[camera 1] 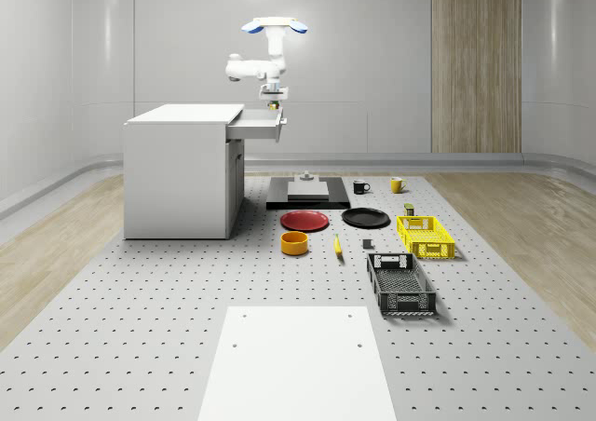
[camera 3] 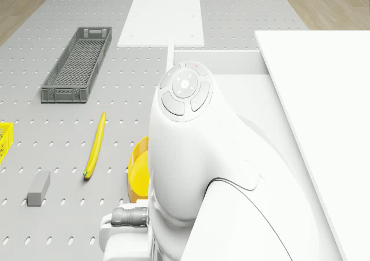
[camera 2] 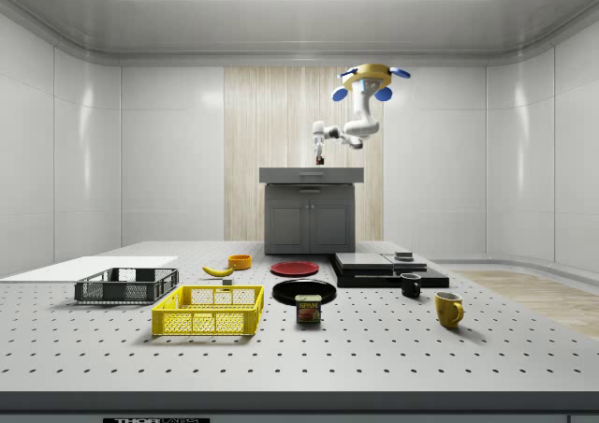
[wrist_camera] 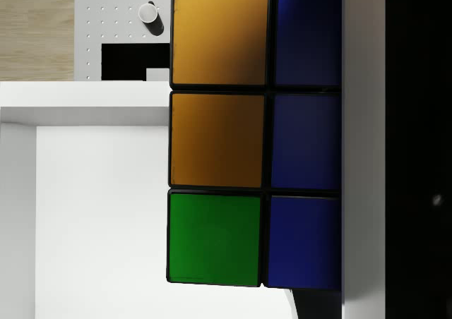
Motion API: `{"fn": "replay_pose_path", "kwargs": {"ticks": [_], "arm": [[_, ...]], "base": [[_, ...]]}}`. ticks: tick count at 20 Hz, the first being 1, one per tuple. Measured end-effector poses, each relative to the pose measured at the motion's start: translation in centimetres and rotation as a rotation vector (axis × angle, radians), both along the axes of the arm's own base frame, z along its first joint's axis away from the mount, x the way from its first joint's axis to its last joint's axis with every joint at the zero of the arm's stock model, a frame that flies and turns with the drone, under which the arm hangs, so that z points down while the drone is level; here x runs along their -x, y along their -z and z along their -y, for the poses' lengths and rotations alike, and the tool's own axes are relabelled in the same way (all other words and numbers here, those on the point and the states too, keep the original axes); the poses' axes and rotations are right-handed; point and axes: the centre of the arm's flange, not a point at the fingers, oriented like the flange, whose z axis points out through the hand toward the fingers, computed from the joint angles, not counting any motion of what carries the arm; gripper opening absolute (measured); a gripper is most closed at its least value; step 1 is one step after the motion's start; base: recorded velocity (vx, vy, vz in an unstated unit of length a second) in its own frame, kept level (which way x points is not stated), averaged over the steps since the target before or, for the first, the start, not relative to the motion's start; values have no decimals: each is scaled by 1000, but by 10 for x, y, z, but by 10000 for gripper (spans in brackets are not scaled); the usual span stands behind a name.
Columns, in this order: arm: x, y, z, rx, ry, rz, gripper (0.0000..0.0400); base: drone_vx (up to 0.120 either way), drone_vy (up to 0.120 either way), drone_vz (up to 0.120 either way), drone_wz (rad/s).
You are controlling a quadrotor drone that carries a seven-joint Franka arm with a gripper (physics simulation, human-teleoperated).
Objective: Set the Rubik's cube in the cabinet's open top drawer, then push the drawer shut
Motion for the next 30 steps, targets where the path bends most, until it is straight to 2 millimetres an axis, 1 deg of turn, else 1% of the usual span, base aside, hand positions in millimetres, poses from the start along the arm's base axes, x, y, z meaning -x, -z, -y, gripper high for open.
{"fn": "replay_pose_path", "kwargs": {"ticks": [14, 15, 20, 30], "arm": [[0, 0, 0, 0, 0, 0, 322], [0, -2, 0, 0, 0, 0, 321], [0, -18, 0, 0, 0, 0, 321], [0, -63, 0, -1, 0, 1, 321]], "base": [[0, -120, 0, 0], [0, 0, 0, 0], [0, 0, 0, 0], [0, 0, 0, 0]]}}
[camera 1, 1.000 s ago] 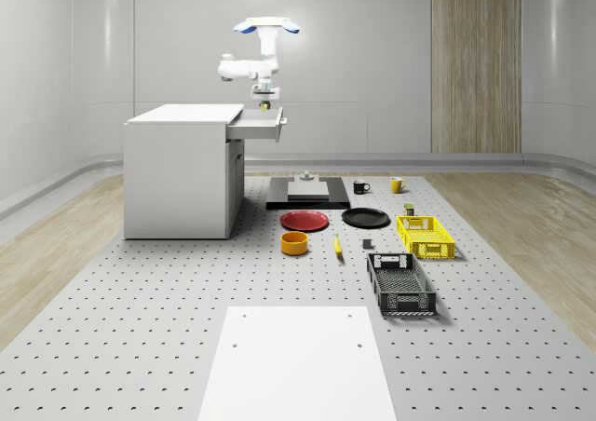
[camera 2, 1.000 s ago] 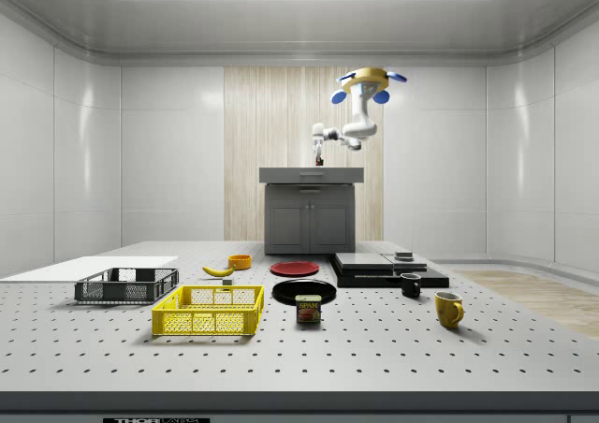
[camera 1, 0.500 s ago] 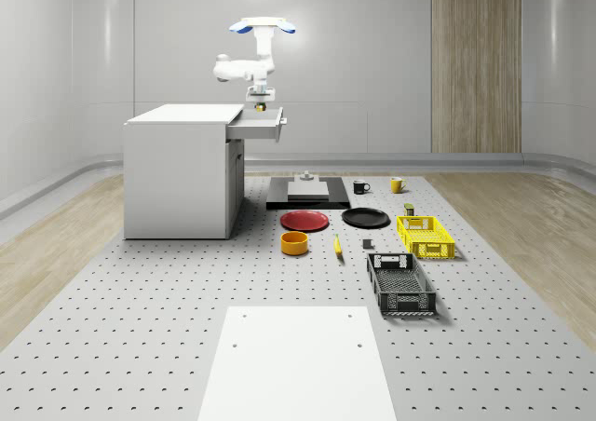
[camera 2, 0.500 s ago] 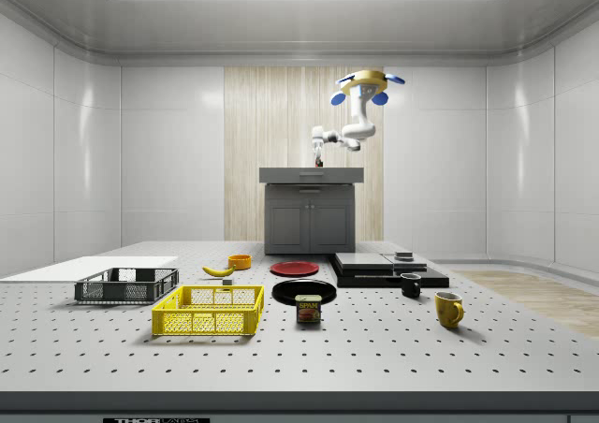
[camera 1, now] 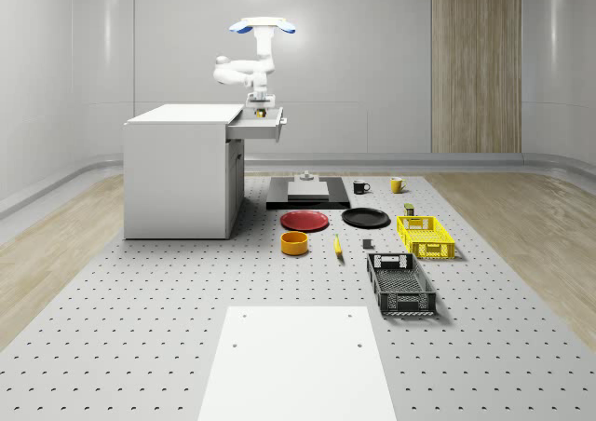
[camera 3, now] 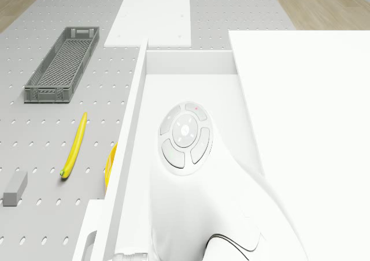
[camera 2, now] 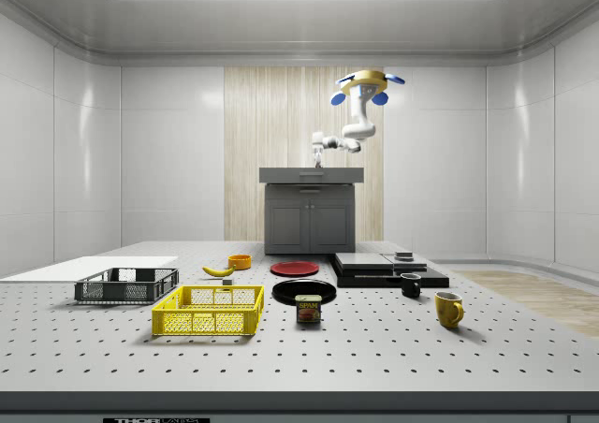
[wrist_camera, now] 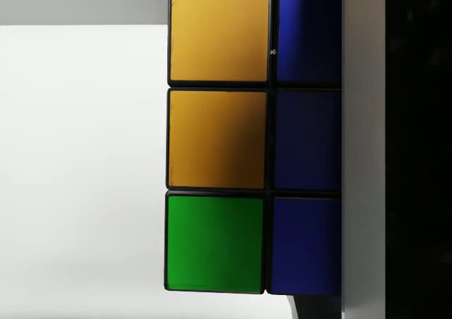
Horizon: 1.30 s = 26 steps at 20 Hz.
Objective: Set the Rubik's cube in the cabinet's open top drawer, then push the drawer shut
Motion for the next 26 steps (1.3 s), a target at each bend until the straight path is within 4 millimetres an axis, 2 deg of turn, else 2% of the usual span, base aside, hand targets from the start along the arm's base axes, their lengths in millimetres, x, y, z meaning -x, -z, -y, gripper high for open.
{"fn": "replay_pose_path", "kwargs": {"ticks": [12, 15, 20, 26], "arm": [[0, -45, 0, 0, 0, 0, 321], [0, -50, 0, 2, 0, -1, 364], [0, -39, 0, 4, 0, -1, 390], [0, -20, 0, 5, 0, -2, 398]], "base": [[0, 0, 0, 0], [0, 0, 0, 0], [0, 0, 0, 0], [-27, 20, 113, 0]]}}
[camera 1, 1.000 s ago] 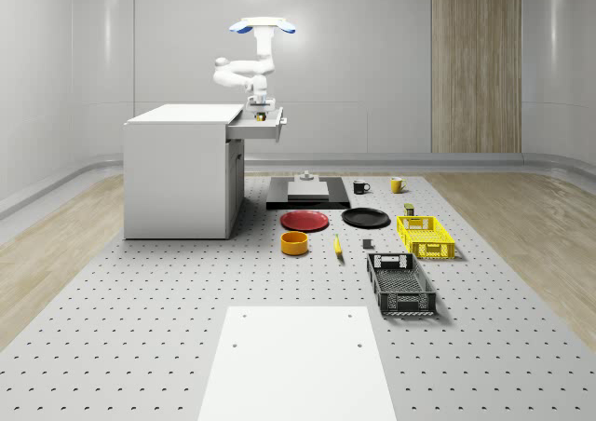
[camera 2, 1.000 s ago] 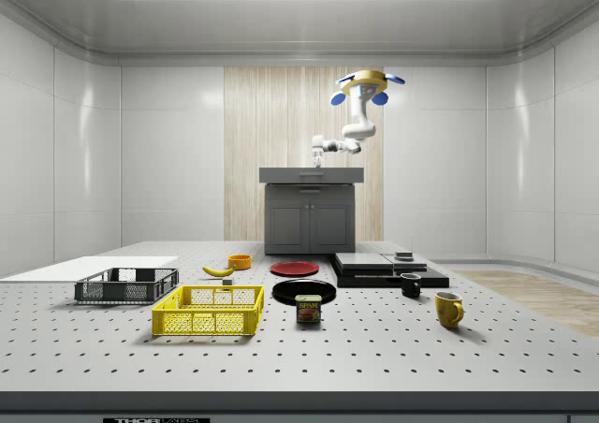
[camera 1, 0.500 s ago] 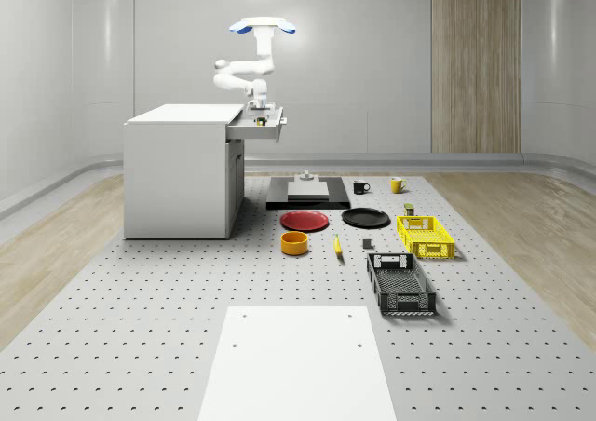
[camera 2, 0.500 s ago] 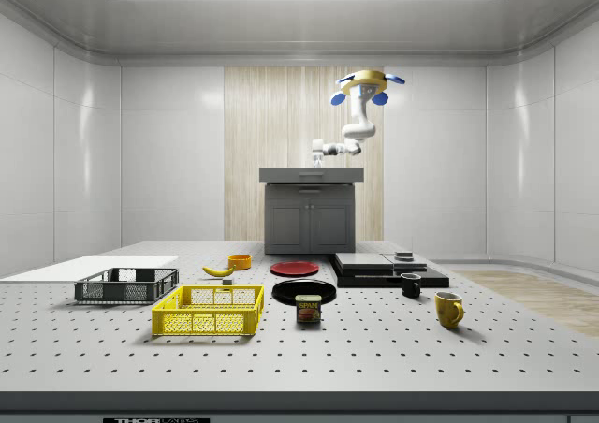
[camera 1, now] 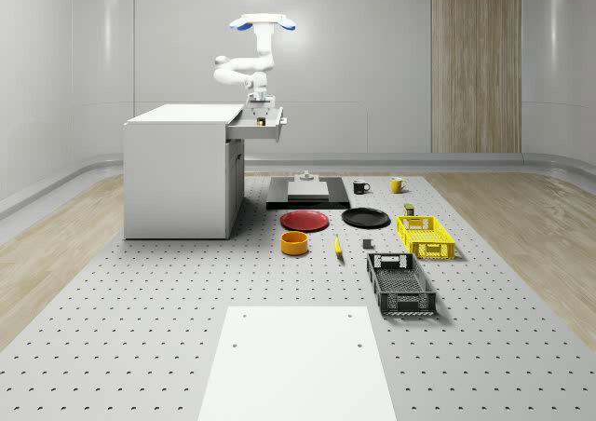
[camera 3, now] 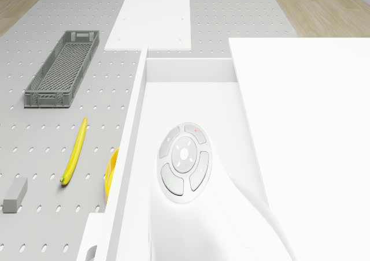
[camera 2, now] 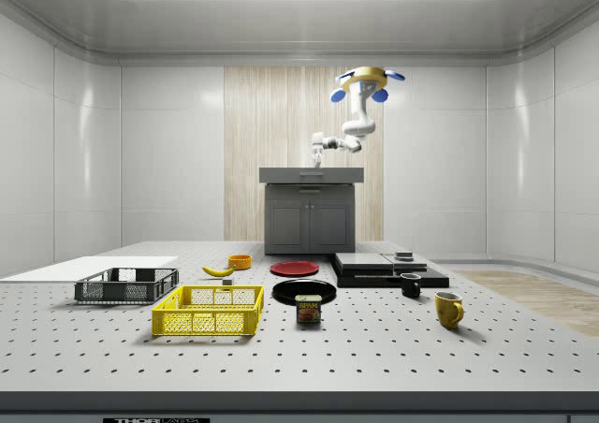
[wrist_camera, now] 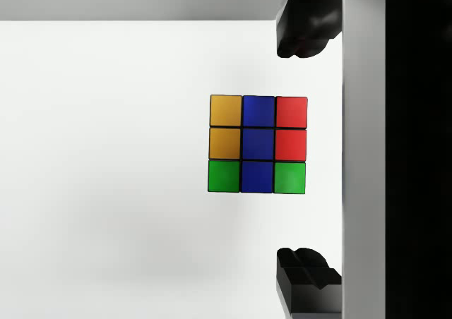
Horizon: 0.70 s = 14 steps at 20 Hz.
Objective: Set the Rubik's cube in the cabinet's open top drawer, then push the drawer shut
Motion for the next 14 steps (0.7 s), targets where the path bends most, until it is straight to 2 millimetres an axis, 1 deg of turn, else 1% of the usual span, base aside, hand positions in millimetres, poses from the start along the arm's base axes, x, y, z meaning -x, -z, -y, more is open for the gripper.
{"fn": "replay_pose_path", "kwargs": {"ticks": [6, 8, 14], "arm": [[0, 7, 0, 0, 0, 0, 399], [0, 8, 0, 0, 0, 0, 400], [0, 9, 0, 0, 0, 0, 400]], "base": [[-120, 120, 120, 0], [0, 60, 20, 0], [0, 120, 0, 0]]}}
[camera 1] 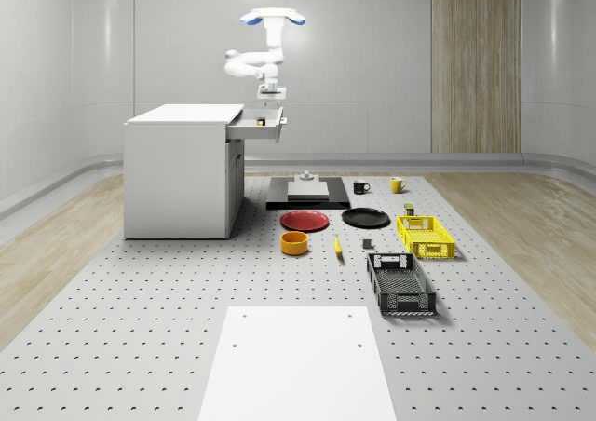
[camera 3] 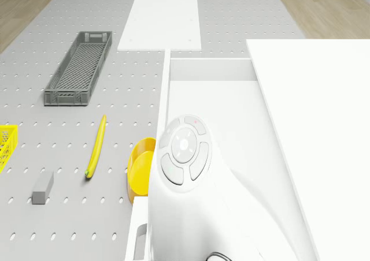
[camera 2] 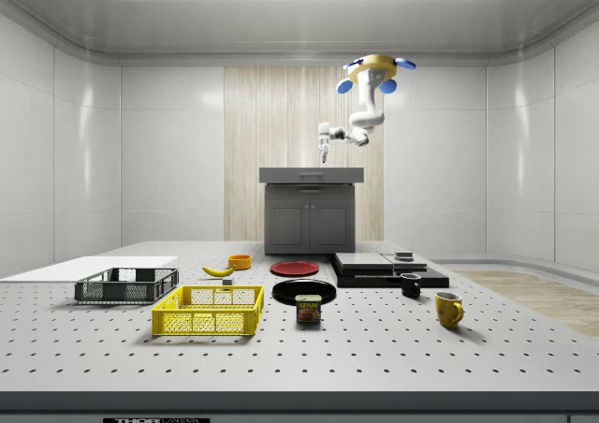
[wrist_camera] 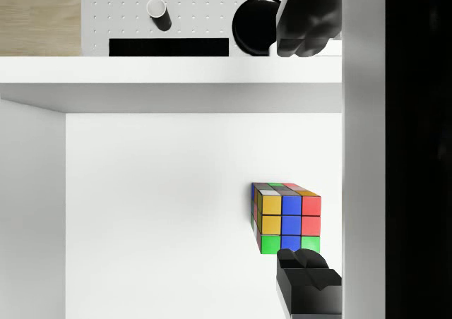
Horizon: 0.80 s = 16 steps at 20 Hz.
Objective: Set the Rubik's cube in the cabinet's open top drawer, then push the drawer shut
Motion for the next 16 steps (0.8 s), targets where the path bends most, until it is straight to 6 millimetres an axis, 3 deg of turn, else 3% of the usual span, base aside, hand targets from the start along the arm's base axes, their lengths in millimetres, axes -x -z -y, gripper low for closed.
{"fn": "replay_pose_path", "kwargs": {"ticks": [16], "arm": [[0, 0, 0, 0, 0, 0, 400]], "base": [[0, 120, 0, 0]]}}
